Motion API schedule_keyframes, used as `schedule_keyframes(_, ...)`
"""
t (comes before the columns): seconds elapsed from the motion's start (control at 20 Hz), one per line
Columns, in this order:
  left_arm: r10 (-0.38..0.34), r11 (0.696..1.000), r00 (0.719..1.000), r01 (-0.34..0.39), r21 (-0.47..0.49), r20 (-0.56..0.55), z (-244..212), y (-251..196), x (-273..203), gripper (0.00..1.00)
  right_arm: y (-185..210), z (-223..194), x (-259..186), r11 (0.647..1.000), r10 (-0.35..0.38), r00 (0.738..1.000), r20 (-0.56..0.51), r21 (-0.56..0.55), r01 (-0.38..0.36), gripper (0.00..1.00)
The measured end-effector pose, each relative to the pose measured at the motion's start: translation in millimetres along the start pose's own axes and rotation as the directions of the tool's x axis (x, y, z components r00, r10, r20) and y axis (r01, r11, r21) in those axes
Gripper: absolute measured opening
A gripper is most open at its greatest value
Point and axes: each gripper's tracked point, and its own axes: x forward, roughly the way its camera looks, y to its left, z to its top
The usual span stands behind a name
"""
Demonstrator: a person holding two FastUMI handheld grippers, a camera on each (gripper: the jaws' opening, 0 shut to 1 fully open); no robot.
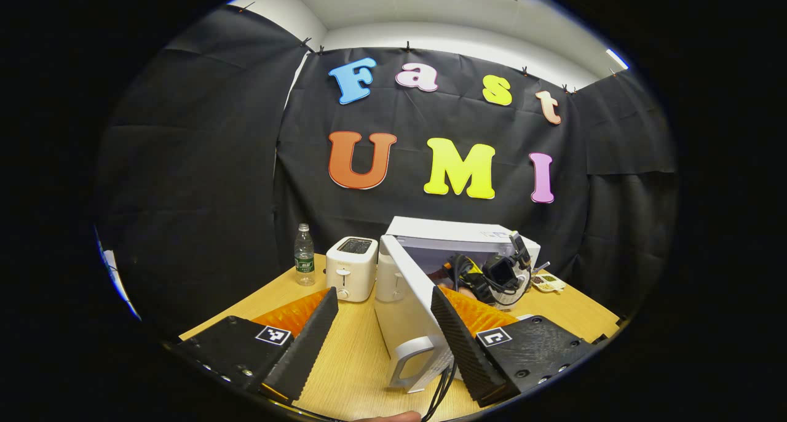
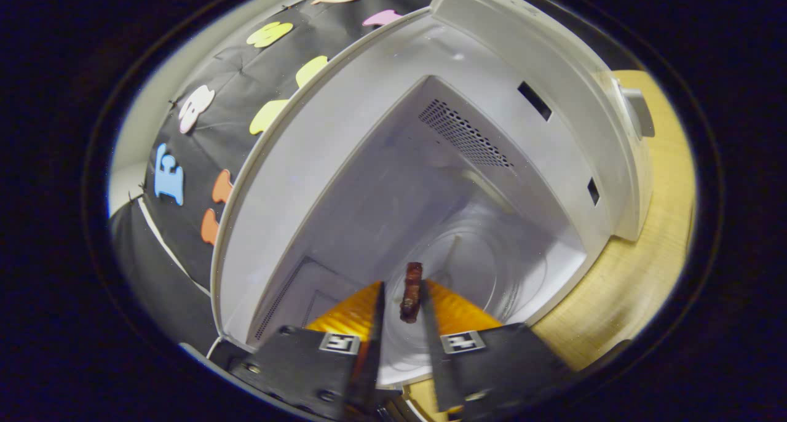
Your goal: Open the microwave oven with the left hand, put the food in, and close the microwave oven.
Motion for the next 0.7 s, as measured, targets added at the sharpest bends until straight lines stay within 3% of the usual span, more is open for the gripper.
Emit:
schedule_keyframes(0.1,-0.005,1.0,1.0,0.005,-0.005,-0.012,-4,-2,-4,0.94,-4,2,-5,1.0,-0.008,1.0,0.006,-0.005,0.008,1.0)
schedule_keyframes(0.25,-0.002,1.0,1.0,0.002,-0.002,-0.005,0,-2,-11,0.94,-7,1,-17,0.999,-0.002,1.0,0.02,0.033,0.001,0.98)
schedule_keyframes(0.55,-0.007,1.0,1.0,0.007,0.01,0.018,8,-4,-31,0.94,5,8,-55,0.996,0.025,0.999,0.045,-0.083,-0.021,0.98)
schedule_keyframes(0.7,0.001,1.0,1.0,-0.001,0.002,0.03,10,1,-39,0.94,15,20,-84,0.987,0.071,0.996,0.054,-0.146,-0.062,0.98)
